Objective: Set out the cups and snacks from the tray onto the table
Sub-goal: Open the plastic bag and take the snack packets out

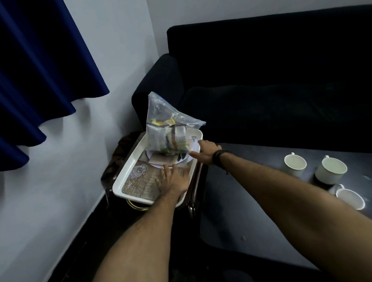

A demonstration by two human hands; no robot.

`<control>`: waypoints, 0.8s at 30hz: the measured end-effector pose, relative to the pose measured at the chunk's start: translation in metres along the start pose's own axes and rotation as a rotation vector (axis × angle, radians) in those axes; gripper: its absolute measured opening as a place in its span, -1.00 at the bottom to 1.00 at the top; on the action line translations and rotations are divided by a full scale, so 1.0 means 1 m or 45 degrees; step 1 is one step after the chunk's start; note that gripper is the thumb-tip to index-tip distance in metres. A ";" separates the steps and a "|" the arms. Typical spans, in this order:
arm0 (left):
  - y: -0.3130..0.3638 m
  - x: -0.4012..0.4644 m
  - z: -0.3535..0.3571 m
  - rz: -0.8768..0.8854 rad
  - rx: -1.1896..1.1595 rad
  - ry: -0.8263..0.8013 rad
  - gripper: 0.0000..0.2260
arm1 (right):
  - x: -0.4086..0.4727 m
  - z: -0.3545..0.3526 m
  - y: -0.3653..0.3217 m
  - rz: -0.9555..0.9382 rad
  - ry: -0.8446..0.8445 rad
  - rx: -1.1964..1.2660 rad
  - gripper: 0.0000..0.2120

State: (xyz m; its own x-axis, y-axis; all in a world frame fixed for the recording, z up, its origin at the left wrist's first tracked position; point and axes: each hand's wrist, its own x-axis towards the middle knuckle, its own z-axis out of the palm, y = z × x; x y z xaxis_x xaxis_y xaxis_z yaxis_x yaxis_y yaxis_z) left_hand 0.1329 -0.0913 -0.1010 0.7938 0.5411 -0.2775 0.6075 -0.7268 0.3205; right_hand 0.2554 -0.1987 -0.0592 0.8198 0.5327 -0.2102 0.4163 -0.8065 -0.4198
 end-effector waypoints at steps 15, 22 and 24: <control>-0.016 0.012 0.028 -0.055 0.031 -0.048 -0.35 | 0.064 0.003 -0.026 0.398 0.158 1.392 -0.10; -0.013 0.011 0.033 -0.074 0.011 0.018 -0.36 | 0.080 0.003 -0.036 0.425 0.205 1.595 -0.51; -0.014 0.012 0.034 -0.079 0.017 0.030 -0.37 | 0.077 0.007 -0.038 0.426 0.286 1.531 -0.76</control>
State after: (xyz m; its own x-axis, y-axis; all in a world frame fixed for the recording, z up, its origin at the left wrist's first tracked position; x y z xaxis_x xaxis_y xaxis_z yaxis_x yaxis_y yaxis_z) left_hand 0.1332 -0.0888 -0.1396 0.7554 0.5948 -0.2749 0.6550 -0.6973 0.2913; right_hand 0.3001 -0.1249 -0.0662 0.9131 0.1986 -0.3562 -0.3452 -0.0888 -0.9343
